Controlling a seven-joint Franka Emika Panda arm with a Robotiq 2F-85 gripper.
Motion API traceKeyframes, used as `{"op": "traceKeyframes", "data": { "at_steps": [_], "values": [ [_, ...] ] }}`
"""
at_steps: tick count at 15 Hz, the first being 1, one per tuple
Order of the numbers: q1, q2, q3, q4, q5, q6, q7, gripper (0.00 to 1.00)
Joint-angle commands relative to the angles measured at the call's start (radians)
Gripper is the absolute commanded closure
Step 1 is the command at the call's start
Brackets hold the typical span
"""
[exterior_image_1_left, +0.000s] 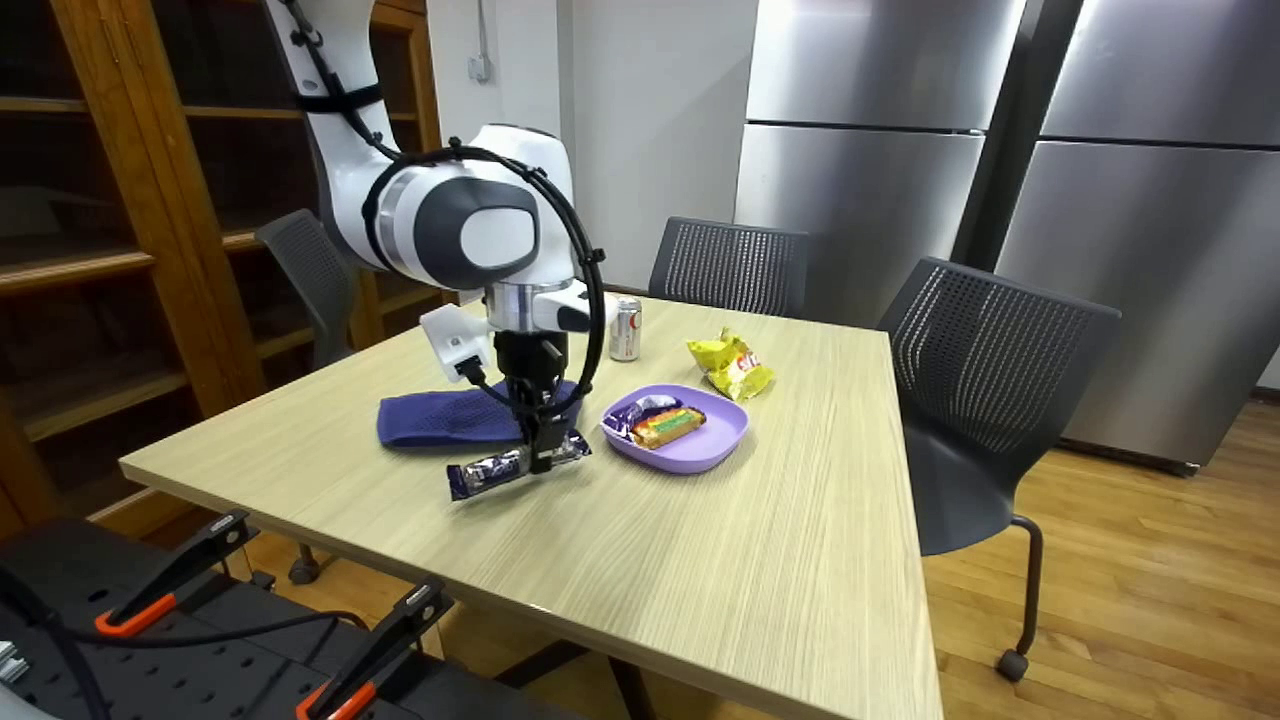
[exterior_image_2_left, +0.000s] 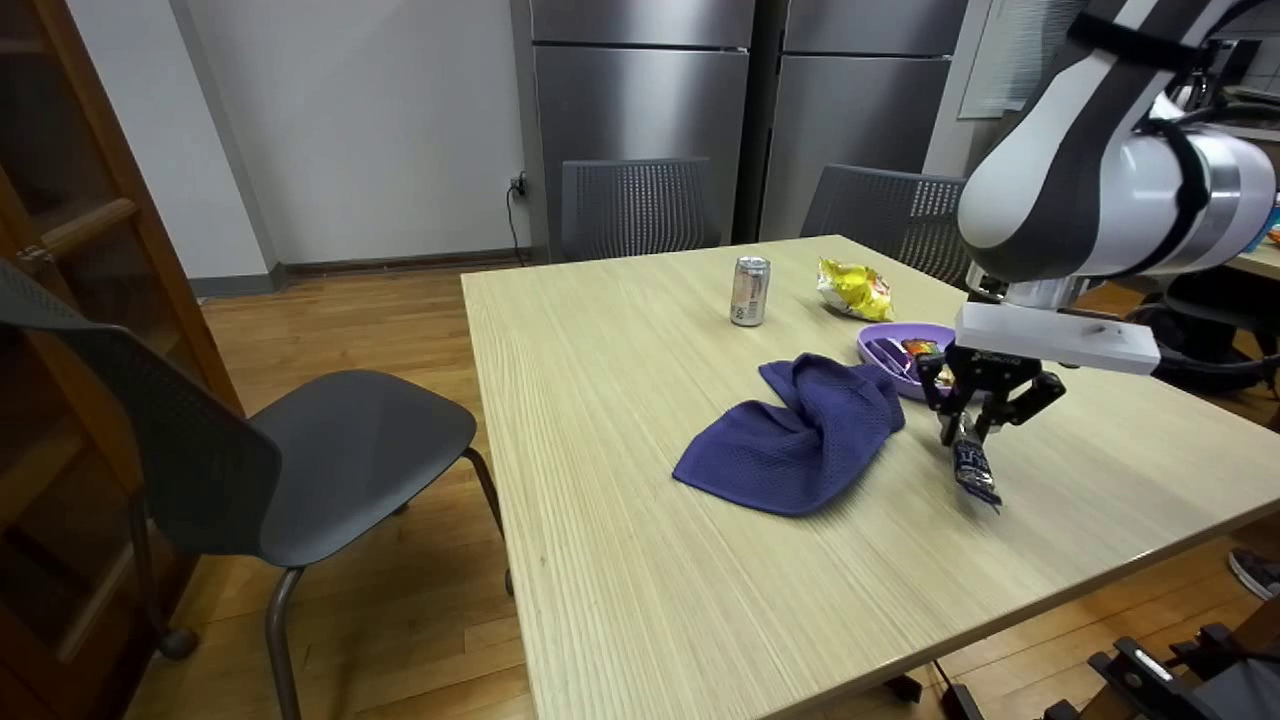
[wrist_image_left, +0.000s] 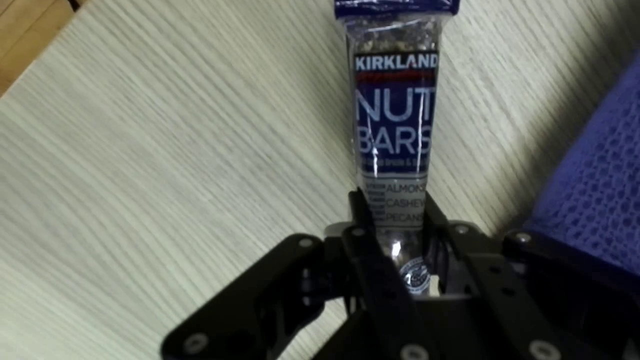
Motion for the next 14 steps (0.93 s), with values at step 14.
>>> {"op": "traceKeyframes", "data": {
  "at_steps": [14],
  "values": [
    [-0.091, -0.039, -0.043, 0.159, -0.106, -0.136, -0.159, 0.94]
  ]
}}
